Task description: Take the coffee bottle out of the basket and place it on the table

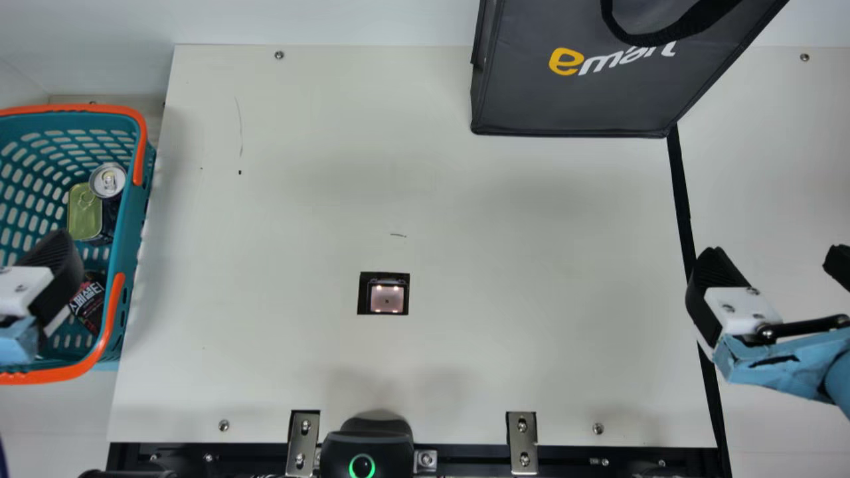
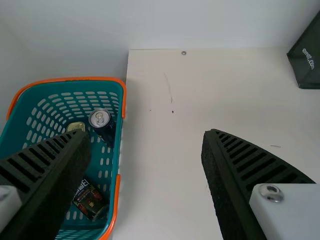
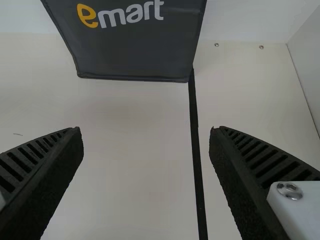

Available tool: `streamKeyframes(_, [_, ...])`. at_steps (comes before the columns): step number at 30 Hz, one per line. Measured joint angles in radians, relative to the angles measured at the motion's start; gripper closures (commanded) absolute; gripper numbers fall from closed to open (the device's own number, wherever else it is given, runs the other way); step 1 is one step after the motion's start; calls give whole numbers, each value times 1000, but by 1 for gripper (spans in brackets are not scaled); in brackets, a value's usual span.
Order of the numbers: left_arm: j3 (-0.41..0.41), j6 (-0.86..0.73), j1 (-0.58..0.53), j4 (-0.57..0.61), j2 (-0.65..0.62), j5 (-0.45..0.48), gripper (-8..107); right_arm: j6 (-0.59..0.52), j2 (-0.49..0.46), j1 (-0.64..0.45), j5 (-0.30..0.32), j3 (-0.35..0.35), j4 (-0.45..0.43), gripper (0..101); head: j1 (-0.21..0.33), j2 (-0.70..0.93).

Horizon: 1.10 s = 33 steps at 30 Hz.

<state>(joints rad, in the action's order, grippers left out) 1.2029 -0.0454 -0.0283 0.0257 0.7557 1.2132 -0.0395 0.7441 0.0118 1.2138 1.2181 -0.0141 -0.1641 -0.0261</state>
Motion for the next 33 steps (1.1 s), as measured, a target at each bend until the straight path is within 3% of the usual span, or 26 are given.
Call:
streamKeyframes(18, [0, 0, 0, 0, 0, 0, 9, 0, 0, 0, 1, 0, 0, 10, 0, 337])
streamKeyframes(33, [0, 0, 0, 0, 0, 0, 9, 0, 0, 0, 0, 0, 1, 10, 0, 345])
